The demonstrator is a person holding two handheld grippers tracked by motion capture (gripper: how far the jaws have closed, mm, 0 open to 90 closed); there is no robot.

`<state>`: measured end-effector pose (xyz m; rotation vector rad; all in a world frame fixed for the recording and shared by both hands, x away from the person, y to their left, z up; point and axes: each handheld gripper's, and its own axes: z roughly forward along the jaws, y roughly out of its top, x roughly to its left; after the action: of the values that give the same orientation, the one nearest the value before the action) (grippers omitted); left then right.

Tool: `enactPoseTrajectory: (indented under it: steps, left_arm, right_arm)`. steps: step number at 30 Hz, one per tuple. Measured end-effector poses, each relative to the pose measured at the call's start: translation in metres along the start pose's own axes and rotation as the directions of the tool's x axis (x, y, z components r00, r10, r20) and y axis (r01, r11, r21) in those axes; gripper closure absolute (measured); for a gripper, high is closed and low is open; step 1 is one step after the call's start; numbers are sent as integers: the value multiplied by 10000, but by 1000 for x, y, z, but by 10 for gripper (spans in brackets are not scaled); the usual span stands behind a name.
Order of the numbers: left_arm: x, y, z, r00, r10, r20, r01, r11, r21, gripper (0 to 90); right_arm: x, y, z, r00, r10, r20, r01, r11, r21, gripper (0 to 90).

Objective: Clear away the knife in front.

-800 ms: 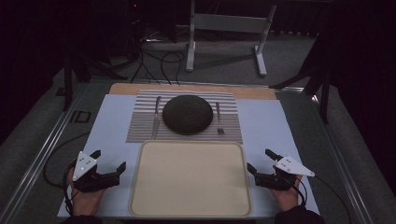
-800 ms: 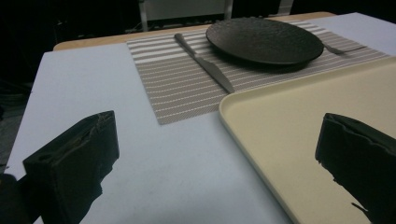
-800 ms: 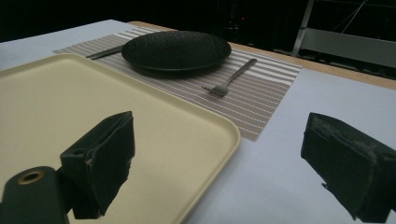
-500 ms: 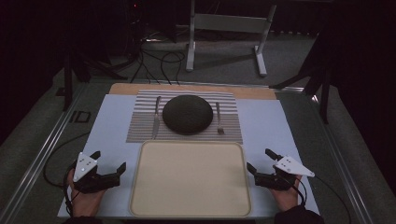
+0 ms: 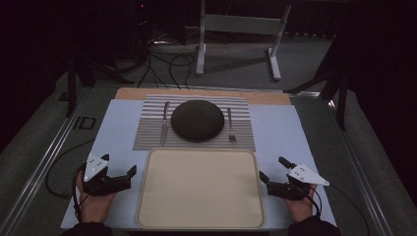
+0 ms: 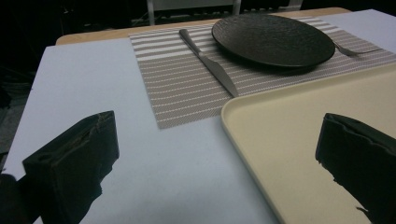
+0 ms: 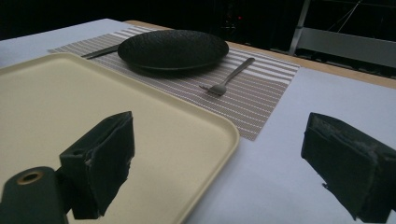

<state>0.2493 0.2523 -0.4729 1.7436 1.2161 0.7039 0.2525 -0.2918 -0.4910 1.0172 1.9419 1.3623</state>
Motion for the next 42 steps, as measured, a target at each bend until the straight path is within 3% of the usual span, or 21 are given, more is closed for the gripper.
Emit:
enactPoseTrajectory:
  steps: [15,32,42]
  left_arm:
    - [-3,31,29,9978,657,-16,-657,9976,199,1]
    - [1,60,69,9978,574,-332,-556,9972,507,2]
    - [7,69,89,9985,498,-232,-485,9974,529,2]
  right_arm:
    - [-1,0,0,10000,-42,77,42,10000,16,97]
    - [-1,0,1,9999,-52,87,52,10000,40,98]
    - [-1,0,3,9999,-128,100,128,9999,42,98]
